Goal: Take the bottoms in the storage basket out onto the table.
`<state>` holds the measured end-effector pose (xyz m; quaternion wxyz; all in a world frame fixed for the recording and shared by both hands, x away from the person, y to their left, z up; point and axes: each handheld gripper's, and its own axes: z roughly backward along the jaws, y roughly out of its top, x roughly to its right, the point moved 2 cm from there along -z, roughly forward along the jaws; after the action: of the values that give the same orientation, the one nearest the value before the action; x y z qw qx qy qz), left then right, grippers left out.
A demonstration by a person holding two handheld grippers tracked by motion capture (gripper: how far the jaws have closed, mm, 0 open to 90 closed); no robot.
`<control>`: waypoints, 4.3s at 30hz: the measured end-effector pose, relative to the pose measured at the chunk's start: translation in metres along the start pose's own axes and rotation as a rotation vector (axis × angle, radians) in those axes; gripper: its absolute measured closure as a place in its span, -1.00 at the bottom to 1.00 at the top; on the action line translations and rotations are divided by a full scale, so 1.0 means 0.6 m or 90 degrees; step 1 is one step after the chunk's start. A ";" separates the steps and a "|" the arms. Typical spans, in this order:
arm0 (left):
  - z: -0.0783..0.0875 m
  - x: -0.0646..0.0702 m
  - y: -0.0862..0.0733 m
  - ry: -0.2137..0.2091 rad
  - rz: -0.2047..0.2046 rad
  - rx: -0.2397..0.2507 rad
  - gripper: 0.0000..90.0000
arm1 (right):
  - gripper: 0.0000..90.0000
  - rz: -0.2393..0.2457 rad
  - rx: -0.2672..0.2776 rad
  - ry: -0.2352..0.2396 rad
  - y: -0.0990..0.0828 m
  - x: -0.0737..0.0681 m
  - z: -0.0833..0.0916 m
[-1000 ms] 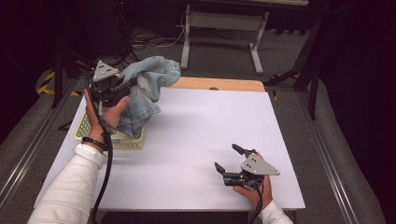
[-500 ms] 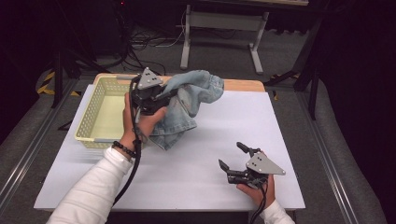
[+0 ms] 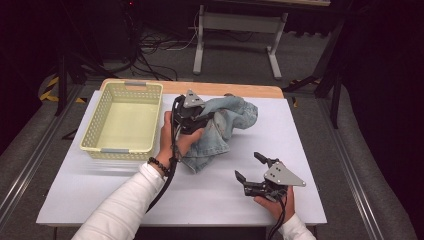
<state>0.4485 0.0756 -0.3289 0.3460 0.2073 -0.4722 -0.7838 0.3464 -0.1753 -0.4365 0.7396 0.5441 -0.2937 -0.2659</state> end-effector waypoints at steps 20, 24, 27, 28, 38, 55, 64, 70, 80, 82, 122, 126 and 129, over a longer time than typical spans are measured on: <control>-0.026 0.024 -0.044 -0.045 -0.038 0.019 -0.35 | -0.69 -0.009 -0.011 -0.007 -0.006 0.007 -0.005; 0.013 0.021 -0.056 -0.049 -0.051 0.046 -0.51 | -0.68 -0.011 -0.013 -0.015 -0.006 0.009 -0.004; 0.042 0.019 -0.075 -0.047 -0.068 0.055 -0.57 | -0.67 -0.013 -0.015 -0.026 -0.007 0.013 -0.004; 0.063 0.020 -0.095 -0.048 -0.082 0.067 -0.60 | -0.65 -0.017 -0.018 -0.037 -0.007 0.018 -0.004; 0.092 0.035 -0.204 -0.027 -0.142 0.005 -0.62 | -0.44 -0.081 -0.097 -0.127 -0.008 0.067 -0.030; 0.032 -0.003 -0.279 -0.036 -0.090 -0.104 -0.53 | -0.15 -0.211 -0.243 -0.192 -0.029 0.163 -0.137; 0.012 -0.010 -0.277 -0.028 -0.063 -0.122 0.09 | 0.28 -0.167 -0.316 -0.171 -0.038 0.174 -0.166; 0.009 -0.012 -0.272 -0.033 -0.069 -0.119 0.66 | 0.49 -0.153 -0.313 -0.160 -0.039 0.183 -0.166; 0.065 -0.017 -0.232 -0.009 -0.099 -0.040 0.90 | 0.63 -0.113 -0.282 -0.226 -0.022 0.208 -0.148; 0.081 -0.019 -0.225 -0.001 -0.099 -0.022 0.91 | 0.62 -0.114 -0.280 -0.237 -0.022 0.214 -0.146; 0.014 0.002 -0.282 -0.037 -0.125 -0.158 -0.14 | 0.29 -0.122 -0.303 -0.093 -0.043 0.140 -0.135; 0.013 -0.003 -0.282 -0.046 -0.118 -0.159 0.15 | 0.59 -0.128 -0.297 -0.091 -0.043 0.145 -0.131; 0.013 -0.003 -0.281 -0.041 -0.123 -0.160 0.40 | 0.74 -0.128 -0.287 -0.093 -0.044 0.148 -0.128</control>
<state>0.3859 0.1346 -0.4740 0.2766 0.1817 -0.3591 -0.8726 0.4607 -0.1959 -0.4668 0.7890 0.3713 -0.2238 -0.4353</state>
